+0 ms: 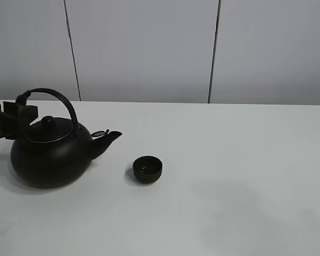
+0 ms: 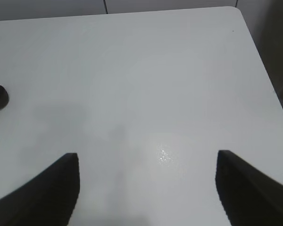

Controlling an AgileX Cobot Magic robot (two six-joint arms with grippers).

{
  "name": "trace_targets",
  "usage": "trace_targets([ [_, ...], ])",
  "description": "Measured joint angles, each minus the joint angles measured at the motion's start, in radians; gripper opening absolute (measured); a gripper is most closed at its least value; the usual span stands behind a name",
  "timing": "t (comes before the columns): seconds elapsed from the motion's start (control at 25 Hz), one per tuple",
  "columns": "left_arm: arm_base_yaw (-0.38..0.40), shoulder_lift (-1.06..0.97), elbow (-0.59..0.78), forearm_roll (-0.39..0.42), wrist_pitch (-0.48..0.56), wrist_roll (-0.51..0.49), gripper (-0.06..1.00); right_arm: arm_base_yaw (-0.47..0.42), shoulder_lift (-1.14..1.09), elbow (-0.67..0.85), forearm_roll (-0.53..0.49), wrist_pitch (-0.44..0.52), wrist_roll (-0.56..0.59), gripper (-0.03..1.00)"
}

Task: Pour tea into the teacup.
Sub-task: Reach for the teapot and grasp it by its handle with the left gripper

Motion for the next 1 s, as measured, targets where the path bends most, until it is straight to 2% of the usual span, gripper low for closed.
trace_targets([
  [0.08,0.0,0.0,0.0,0.009,0.0,0.0,0.42,0.0,0.0,0.0,0.0,0.0,0.0,0.54],
  [0.24,0.0,0.0,0.0,0.065,-0.005,0.001,0.17,0.0,0.0,0.0,0.0,0.0,0.0,0.54],
  [0.28,0.0,0.0,0.0,0.066,-0.005,0.01,0.15,0.0,0.0,0.0,0.0,0.0,0.0,0.54],
  [0.64,0.001,0.001,-0.004,0.077,-0.004,0.02,0.14,0.0,0.0,0.0,0.0,0.0,0.0,0.54],
  [1.0,0.005,0.002,-0.056,0.158,0.046,0.038,0.13,0.0,0.0,0.0,0.0,0.0,0.0,0.54],
])
